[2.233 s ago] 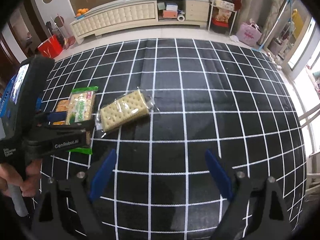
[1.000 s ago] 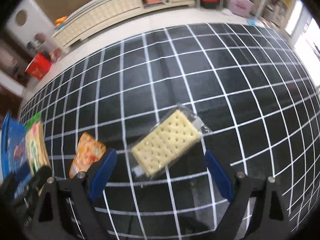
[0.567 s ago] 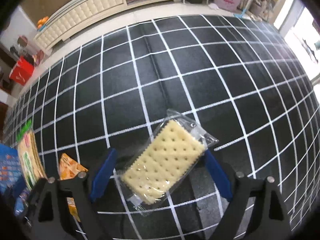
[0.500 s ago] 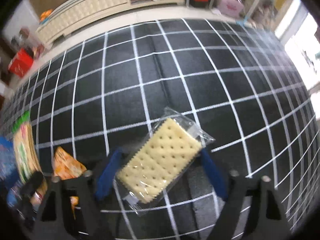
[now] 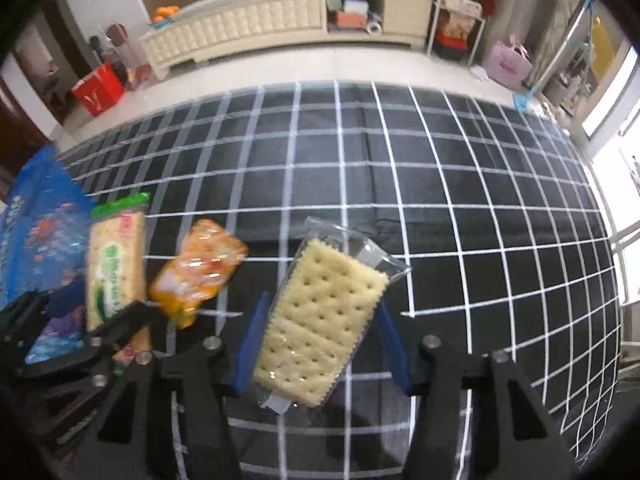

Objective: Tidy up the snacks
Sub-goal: 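Carry both cracker packs over the blue basket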

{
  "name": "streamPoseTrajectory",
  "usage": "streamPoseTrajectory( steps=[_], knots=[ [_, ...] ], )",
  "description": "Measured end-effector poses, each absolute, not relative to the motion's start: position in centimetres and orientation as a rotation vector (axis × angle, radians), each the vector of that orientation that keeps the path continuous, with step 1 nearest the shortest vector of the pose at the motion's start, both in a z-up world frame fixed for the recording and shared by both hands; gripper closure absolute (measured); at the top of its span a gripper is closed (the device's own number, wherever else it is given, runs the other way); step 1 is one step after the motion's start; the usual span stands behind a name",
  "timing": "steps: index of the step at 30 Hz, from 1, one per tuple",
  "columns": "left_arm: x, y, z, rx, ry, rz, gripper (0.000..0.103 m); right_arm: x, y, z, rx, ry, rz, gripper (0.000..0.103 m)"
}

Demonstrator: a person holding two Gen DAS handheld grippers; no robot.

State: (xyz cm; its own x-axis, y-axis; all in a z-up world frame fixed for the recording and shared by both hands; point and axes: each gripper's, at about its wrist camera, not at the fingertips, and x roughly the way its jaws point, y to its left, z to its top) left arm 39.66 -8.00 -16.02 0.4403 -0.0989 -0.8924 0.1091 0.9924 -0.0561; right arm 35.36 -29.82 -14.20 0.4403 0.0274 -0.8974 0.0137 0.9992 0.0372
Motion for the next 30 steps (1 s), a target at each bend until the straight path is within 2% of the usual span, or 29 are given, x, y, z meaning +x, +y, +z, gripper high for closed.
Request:
streamPoseTrajectory(
  steps=[14,30],
  knots=[
    [30.8,-4.1,-5.6,0.009,0.923,-0.128,0.045,28.4,-22.4,-4.1,-0.02,0.916,0.104,0.045],
    [22.4,5.0,-0.1,-0.002,0.815,-0.088,0.045,23.2,-14.5,0.0,-0.089,0.798,0.25,0.045]
  ],
)
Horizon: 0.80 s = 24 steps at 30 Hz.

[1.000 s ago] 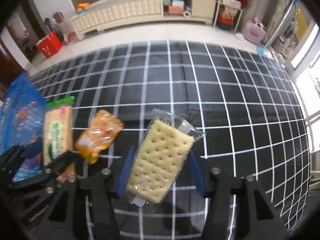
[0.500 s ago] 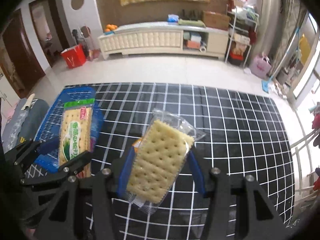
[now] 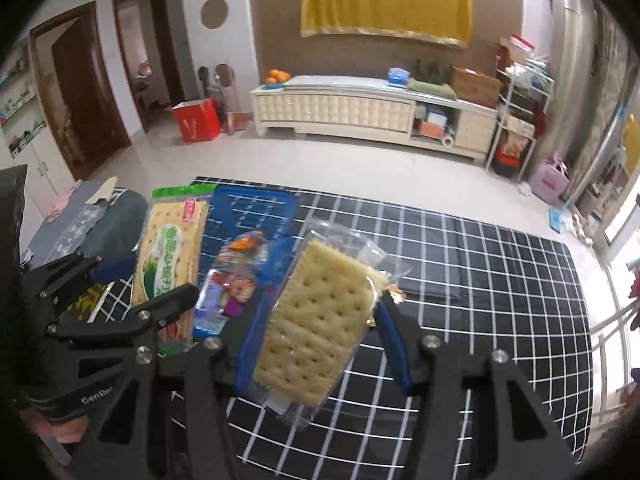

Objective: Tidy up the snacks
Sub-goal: 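Carry both cracker packs over the blue basket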

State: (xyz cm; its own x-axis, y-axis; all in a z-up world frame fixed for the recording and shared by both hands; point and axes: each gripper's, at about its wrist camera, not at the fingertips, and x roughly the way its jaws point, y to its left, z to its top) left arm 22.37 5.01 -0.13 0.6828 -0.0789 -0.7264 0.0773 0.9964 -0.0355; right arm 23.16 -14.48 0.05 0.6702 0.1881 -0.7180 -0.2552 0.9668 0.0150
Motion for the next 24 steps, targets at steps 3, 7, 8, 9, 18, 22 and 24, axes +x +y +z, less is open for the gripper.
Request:
streamPoseTrajectory(
  steps=[3,7,8,9,18,22,24],
  knots=[
    [21.4,7.2,0.1,-0.051,0.824,-0.103,0.045,22.9,-12.6,0.1,-0.102,0.794,0.282,0.045],
    [20.5,9.7,0.2,-0.044,0.818,-0.071,0.045,23.3,-10.0,-0.1,-0.109,0.797,0.316,0.045],
    [20.5,10.3,0.2,-0.041,0.819,-0.065,0.045,23.3,-9.6,-0.1,-0.11,0.799,0.32,0.045],
    [20.5,10.9,0.2,-0.039,0.822,-0.055,0.045,23.5,-9.1,-0.2,-0.112,0.802,0.325,0.045],
    [22.2,15.3,0.6,0.037,0.83,0.022,0.045,25.8,-5.5,-1.1,-0.126,0.824,0.361,0.045],
    [24.1,16.7,0.0,0.041,0.853,0.022,0.045,27.4,-4.4,-1.9,-0.127,0.847,0.366,0.045],
    [25.1,17.0,-0.6,0.037,0.869,0.016,0.045,28.0,-4.0,-2.2,-0.13,0.851,0.364,0.045]
  ],
)
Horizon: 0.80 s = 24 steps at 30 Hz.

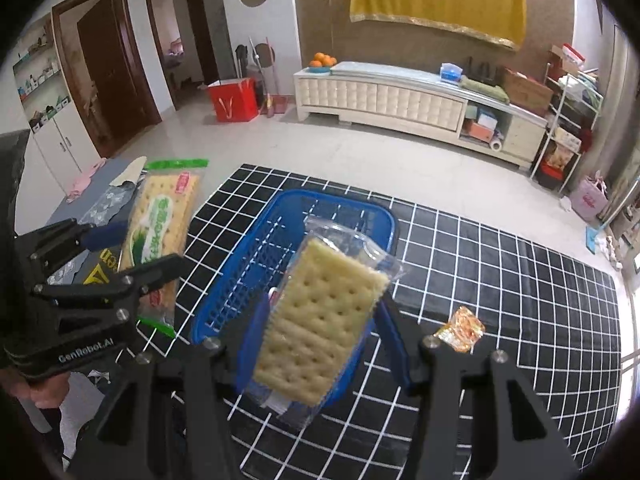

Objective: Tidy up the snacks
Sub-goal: 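Carry both cracker packs over the blue basket, then open both tools to drop the cracker packs into the basket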

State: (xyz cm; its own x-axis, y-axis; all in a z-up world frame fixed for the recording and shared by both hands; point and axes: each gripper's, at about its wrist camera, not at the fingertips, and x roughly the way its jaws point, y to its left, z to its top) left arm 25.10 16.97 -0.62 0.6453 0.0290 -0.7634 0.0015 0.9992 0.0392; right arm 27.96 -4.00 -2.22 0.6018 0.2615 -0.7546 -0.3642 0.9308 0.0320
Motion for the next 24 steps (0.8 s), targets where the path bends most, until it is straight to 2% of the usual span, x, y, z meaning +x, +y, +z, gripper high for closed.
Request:
streamPoseTrajectory(
  steps=[14,24],
  knots=[
    [31.4,15.5,-7.6,0.04,1.04,-0.108,0.045,32.2,-3.9,-7.3,-0.138,0.941,0.315,0.045],
    [32.8,14.1,-11.3,0.014,1.158,-0.161,0.044,32.5,-4.5,-7.7,-0.115,0.968,0.313,0.045]
  ],
)
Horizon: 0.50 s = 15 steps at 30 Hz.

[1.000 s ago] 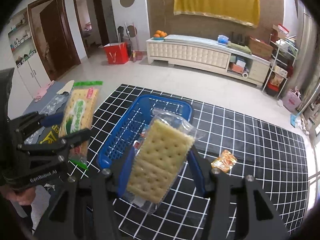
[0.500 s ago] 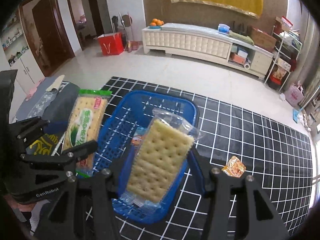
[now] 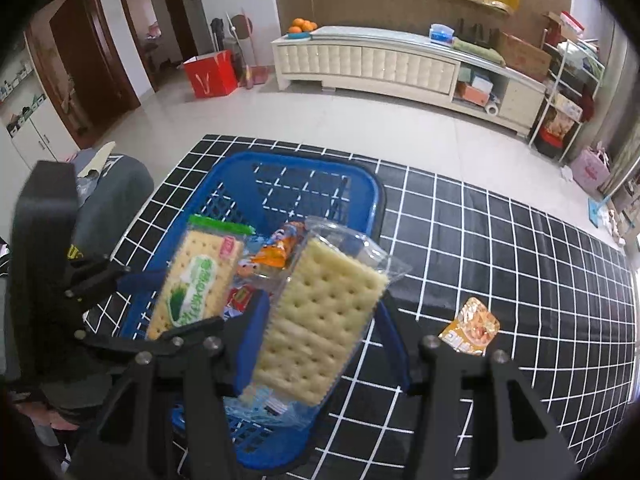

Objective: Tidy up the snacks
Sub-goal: 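Open both tools to drop the cracker packs into the basket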

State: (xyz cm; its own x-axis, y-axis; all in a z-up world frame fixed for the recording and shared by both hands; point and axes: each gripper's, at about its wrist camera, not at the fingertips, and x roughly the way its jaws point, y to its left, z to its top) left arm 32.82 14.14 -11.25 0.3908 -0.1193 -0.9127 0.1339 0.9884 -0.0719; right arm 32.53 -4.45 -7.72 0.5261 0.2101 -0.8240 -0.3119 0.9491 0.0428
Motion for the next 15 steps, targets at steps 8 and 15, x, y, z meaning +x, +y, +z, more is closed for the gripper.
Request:
streamPoseTrajectory(
  steps=[8,15],
  knots=[
    [32.4,13.6,-10.8,0.021,1.157,-0.196,0.044,32.1,-4.4,-7.1,-0.111,0.965,0.314,0.045],
    [31.4,14.8,-8.6,-0.019,1.094,-0.171,0.044,31.8,-3.8,-6.1,-0.13,0.952,0.32,0.045]
  ],
)
